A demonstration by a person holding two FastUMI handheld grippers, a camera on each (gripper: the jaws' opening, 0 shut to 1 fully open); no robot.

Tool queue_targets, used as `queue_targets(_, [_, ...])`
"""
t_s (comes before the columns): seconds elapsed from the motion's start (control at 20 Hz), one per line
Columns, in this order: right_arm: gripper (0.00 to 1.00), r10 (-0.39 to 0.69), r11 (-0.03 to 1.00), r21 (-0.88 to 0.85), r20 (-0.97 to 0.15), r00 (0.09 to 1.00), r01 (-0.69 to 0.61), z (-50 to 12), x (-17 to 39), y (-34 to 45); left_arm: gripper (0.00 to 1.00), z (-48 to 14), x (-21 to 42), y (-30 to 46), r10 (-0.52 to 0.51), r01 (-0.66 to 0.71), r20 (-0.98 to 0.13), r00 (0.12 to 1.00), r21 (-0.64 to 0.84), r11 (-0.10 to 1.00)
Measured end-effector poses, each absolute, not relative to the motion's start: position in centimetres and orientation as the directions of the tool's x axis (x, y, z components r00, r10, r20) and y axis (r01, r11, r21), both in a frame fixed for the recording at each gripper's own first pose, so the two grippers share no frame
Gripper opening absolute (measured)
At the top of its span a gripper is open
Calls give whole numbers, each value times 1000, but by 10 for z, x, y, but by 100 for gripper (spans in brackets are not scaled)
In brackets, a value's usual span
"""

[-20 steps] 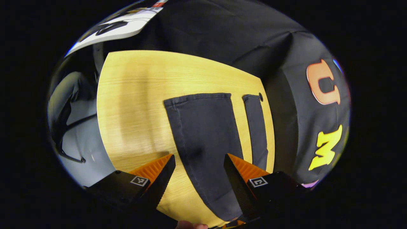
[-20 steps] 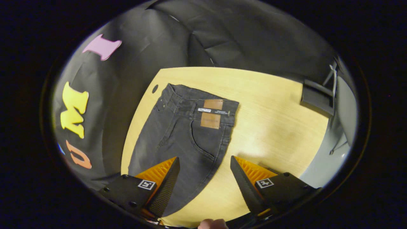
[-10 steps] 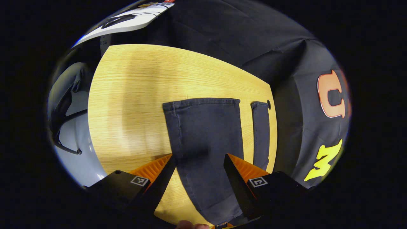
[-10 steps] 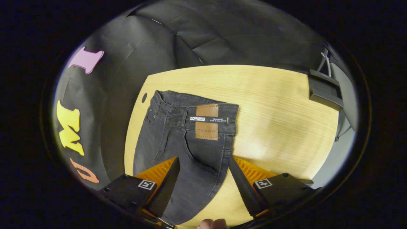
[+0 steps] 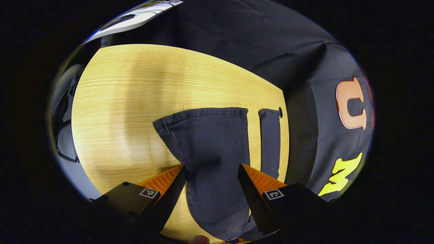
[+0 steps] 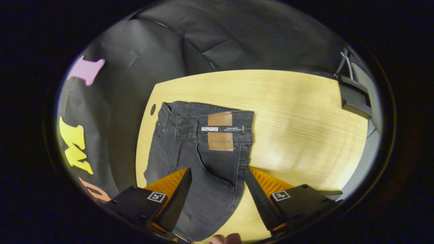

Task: Grasp the waist and the cuffs of the jeans and fold them to make the two legs overlap; first hold the waist and fold one-third of the jeans toward the cuffs, then hold the cuffs and fold the remaining one-third in the same direction to finish folding.

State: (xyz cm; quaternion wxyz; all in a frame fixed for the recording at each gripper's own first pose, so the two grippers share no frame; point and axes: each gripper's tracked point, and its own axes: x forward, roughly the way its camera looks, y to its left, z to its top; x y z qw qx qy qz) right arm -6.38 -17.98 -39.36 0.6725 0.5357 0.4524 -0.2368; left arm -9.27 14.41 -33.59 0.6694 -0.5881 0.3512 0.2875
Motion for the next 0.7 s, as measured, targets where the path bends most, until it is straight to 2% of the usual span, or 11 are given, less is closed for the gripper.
queue_targets(0.1, [96,151,349,450,-893,425,822,-398,-67,-179,100,-341,-90,142,-33,-816,-829,558,-555,163])
queue_targets(0.15, [92,140,384,406,-913,382,829,-402,-71,-179,95,-345,-90,142,-35,-827,-841,539,-537,168])
queue_targets(0.25, [71,140,401,348,-937,319,848,-405,-71,-179,67,-345,-84,141,-34,-834,-851,525,-522,181])
queue_targets(0.3, [74,147,394,320,-947,285,861,-406,-71,-180,72,-347,-81,141,-36,-837,-857,514,-511,196])
queue_targets(0.35, [74,153,386,274,-961,232,881,-409,-72,-181,63,-351,-83,141,-36,-849,-872,488,-484,211])
queue_targets(0.4, [70,154,364,239,-969,195,900,-407,-74,-184,63,-351,-85,142,-28,-859,-882,471,-466,210])
queue_targets(0.45, [63,160,343,215,-973,169,914,-413,-72,-185,51,-353,-82,141,-29,-862,-883,468,-463,204])
queue_targets(0.5, [49,160,341,198,-976,150,919,-412,-74,-185,46,-354,-83,142,-27,-868,-889,458,-453,204])
queue_targets(0.55, [58,145,359,155,-983,109,920,-418,-83,-186,38,-357,-84,141,-30,-873,-893,450,-447,197])
queue_targets(0.65, [15,145,342,163,-982,120,925,-414,-81,-189,15,-357,-80,141,-48,-863,-880,472,-472,181])
queue_targets(0.7, [19,147,342,167,-981,123,925,-418,-84,-188,12,-358,-80,140,-56,-858,-875,481,-483,172])
